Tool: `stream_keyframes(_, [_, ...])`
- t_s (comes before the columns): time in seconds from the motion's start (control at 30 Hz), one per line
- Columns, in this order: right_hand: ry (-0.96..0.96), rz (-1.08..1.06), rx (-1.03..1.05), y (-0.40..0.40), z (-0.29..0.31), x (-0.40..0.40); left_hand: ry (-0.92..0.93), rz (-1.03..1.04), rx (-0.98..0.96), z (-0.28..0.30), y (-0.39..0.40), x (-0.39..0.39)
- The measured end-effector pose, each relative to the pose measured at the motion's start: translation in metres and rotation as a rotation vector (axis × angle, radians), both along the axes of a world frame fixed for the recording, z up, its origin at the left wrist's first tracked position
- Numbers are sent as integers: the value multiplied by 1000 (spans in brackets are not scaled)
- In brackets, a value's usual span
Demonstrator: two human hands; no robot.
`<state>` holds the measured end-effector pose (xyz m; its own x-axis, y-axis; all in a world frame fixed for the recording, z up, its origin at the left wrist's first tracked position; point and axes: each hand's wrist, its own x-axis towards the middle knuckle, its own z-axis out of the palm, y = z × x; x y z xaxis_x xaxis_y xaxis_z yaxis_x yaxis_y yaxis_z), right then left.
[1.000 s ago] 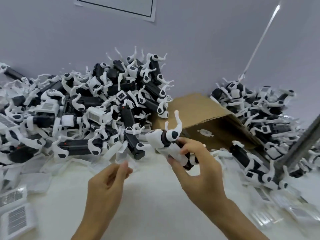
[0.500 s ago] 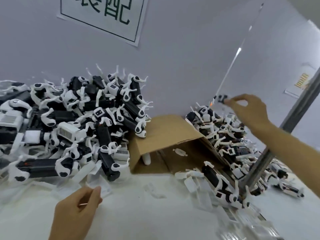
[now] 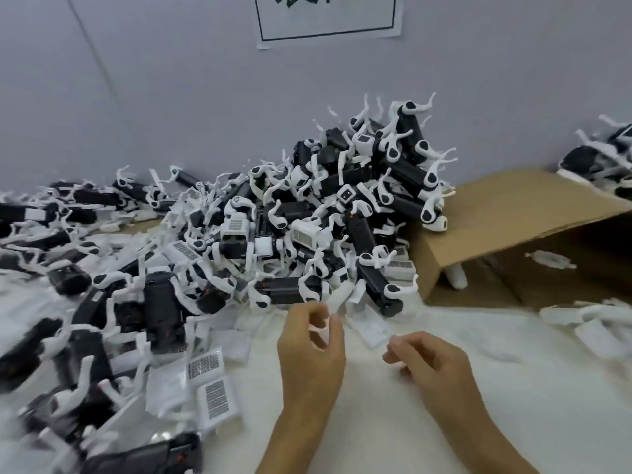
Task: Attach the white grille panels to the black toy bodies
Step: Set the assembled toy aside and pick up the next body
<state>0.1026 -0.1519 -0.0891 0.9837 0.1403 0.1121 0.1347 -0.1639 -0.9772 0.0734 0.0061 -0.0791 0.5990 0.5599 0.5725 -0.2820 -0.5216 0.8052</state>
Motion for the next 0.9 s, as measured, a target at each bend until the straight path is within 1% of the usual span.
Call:
stream_keyframes(0.03, [15,17,24,-2,-1,2,-62,104,119,1,9,2])
stream_keyframes(0.07, [34,15,73,-3,-1,3,-79,199,222,1,20,6])
stream_keyframes(0.1, [45,1,127,-4,-4,6,-25,258,297,0,31,11])
stream_keyframes(0.13, [58,-17,175,-3,-4,9,115,277,352,0,40,18])
stream_keyframes(0.17, [65,-30,199,-1,-6,11,297,277,397,-1,44,22])
stream_keyframes(0.2, [68,-36,202,0,-7,12,440,263,429,-4,45,26])
stream_keyframes(0.23, [65,-33,196,1,-9,14,493,247,428,-8,43,29])
stream_keyframes(0.3, [66,-25,188,2,-11,15,461,274,414,-10,40,34])
stream_keyframes(0.37, [69,-29,201,2,-12,15,447,301,456,-6,41,33])
stream_keyframes(0.43, [75,-29,207,0,-10,15,433,243,524,-4,41,31])
stream_keyframes(0.47, [84,-33,208,0,-9,14,396,196,515,-4,39,28])
stream_keyframes(0.5, [83,-42,206,0,-8,13,328,145,469,-2,34,24])
stream_keyframes(0.53, [78,-58,220,1,-6,11,237,97,383,2,27,18])
stream_keyframes(0.57, [52,-86,241,1,-5,10,146,39,245,7,19,13])
stream_keyframes(0.6, [19,-109,273,2,-3,7,70,-37,63,15,10,8])
stream_keyframes(0.67, [-90,-123,260,-1,0,1,-40,-215,-336,29,-7,1])
stream_keyframes(0.73, [-225,-63,213,-3,2,-5,-35,-344,-654,31,-16,-2])
stream_keyframes(0.8, [-323,17,156,-2,3,-12,41,-491,-871,28,-26,-6])
stream_keyframes(0.83, [-357,45,137,-2,3,-15,87,-552,-937,25,-30,-9])
stream_keyframes(0.9, [-417,82,128,-1,4,-18,174,-648,-985,19,-36,-14])
